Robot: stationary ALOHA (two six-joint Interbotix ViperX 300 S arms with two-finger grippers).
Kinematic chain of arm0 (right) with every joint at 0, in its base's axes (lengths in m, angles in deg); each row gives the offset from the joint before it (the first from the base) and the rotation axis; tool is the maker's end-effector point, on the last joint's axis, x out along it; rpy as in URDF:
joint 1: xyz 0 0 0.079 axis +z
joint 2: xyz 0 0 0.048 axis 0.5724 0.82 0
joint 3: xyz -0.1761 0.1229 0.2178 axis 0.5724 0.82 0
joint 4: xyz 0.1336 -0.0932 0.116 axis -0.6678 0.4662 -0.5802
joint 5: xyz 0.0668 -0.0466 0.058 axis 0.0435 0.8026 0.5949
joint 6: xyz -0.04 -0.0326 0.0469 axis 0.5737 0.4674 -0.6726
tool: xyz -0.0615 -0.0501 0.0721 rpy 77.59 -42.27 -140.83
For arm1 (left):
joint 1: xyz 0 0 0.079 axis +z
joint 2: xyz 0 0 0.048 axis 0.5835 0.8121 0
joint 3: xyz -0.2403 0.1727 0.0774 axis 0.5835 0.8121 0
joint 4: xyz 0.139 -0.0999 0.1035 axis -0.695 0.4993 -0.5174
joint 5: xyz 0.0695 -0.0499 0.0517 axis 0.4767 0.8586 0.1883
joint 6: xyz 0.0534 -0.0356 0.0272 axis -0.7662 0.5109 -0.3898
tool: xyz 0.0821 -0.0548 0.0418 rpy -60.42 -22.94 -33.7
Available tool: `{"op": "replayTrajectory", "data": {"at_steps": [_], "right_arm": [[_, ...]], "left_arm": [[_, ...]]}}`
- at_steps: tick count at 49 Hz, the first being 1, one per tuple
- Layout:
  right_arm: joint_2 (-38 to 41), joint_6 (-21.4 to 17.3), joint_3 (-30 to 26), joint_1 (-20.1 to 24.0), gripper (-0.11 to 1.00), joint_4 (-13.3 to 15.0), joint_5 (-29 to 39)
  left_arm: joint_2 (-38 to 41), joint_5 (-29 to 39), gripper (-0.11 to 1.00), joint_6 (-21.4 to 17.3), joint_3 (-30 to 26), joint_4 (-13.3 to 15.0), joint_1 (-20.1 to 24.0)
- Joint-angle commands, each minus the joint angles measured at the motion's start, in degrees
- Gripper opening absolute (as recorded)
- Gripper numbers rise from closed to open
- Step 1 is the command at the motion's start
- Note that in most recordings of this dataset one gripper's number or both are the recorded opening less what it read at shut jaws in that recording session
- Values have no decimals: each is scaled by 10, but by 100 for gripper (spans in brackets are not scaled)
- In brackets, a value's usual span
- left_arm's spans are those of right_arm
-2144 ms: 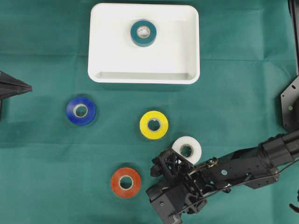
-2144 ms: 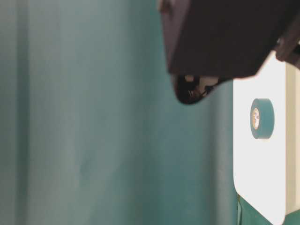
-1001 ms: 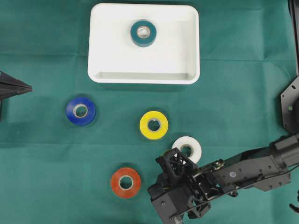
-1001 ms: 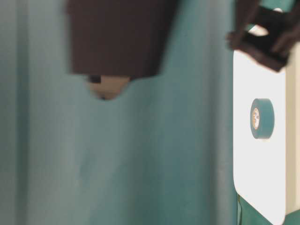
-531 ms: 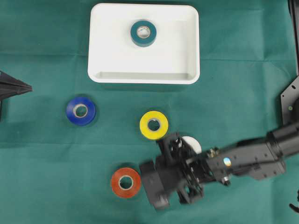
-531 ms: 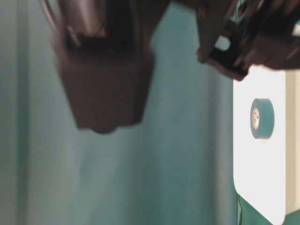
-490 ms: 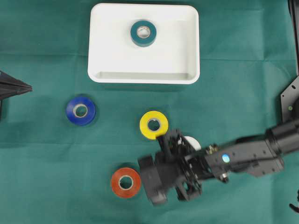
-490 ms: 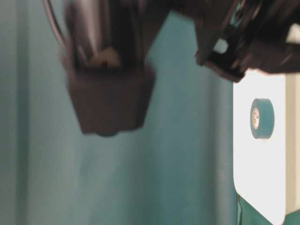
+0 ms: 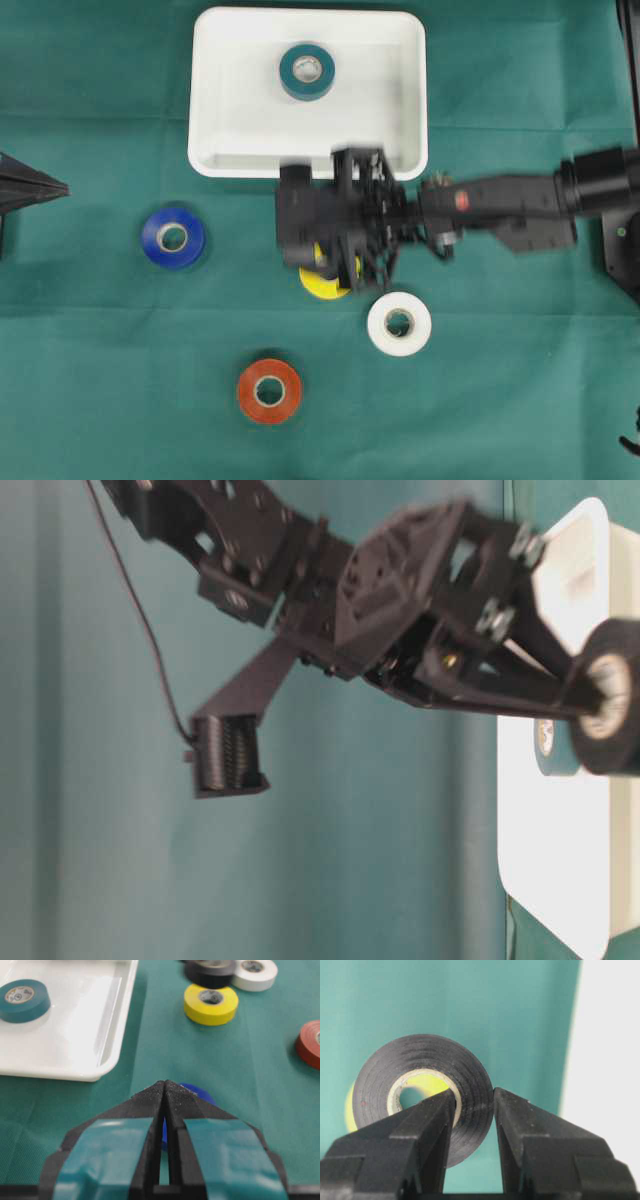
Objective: Put the tape into the white case with the right arm.
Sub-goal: 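Lift the black roll and carry it into the white tray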
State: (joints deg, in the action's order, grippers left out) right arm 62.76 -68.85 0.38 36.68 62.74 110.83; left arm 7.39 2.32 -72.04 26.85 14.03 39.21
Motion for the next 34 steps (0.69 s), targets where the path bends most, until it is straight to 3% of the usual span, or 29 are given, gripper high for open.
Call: {"op": "replayTrajectory", "data": {"at_steps": [1,22,34], "right_arm": [[-21,-2,-14,-28,-1,10,-5],[-18,-4,0,-131,-1,69,-64],[-5,-4,15,-159,-1,75,-114]], "left_arm": [[4,-6,1,-1,-4,2,2],[4,-9,1,-1,-3,2,2],[4,-9,1,-2,-4,2,2]]}}
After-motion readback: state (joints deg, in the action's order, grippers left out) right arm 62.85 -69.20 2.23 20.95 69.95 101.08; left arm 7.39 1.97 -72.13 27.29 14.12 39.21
